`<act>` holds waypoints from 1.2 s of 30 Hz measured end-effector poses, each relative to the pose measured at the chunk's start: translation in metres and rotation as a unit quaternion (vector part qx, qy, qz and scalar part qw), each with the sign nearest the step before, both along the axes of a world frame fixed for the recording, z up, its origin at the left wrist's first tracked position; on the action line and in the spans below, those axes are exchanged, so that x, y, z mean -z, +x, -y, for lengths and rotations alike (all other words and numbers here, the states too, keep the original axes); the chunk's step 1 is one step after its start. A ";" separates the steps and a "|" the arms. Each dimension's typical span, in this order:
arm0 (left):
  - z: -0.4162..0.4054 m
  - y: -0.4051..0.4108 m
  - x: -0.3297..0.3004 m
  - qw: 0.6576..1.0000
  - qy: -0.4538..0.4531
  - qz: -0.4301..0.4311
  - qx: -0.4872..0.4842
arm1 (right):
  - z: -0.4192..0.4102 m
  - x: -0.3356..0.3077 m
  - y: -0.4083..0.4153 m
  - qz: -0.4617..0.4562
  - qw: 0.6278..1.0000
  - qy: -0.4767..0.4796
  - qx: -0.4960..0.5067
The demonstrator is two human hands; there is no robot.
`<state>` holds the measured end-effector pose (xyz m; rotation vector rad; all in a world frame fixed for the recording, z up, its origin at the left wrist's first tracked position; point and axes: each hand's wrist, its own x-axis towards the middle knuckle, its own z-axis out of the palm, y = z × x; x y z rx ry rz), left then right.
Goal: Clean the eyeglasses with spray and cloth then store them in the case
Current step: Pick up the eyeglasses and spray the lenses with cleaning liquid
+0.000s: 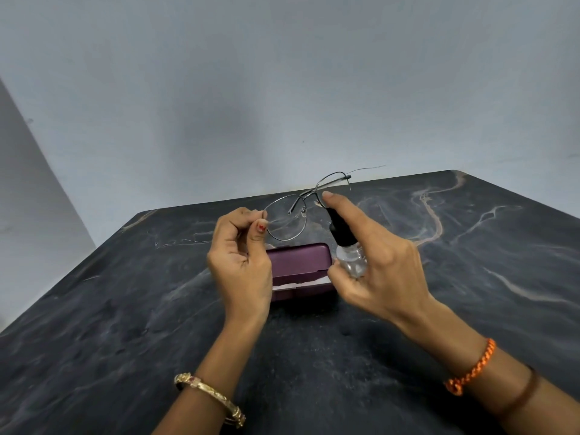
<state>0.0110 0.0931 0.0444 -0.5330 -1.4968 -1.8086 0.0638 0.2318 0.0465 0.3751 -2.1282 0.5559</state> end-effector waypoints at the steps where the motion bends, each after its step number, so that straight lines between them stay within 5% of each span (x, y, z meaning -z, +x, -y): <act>1: 0.000 0.000 0.000 1.000 0.007 0.005 0.003 | 0.001 0.001 0.000 0.000 1.000 0.001 -0.001; 36: -0.003 0.002 0.001 1.000 0.010 -0.008 0.012 | -0.002 -0.002 0.001 -0.092 0.995 -0.026 0.006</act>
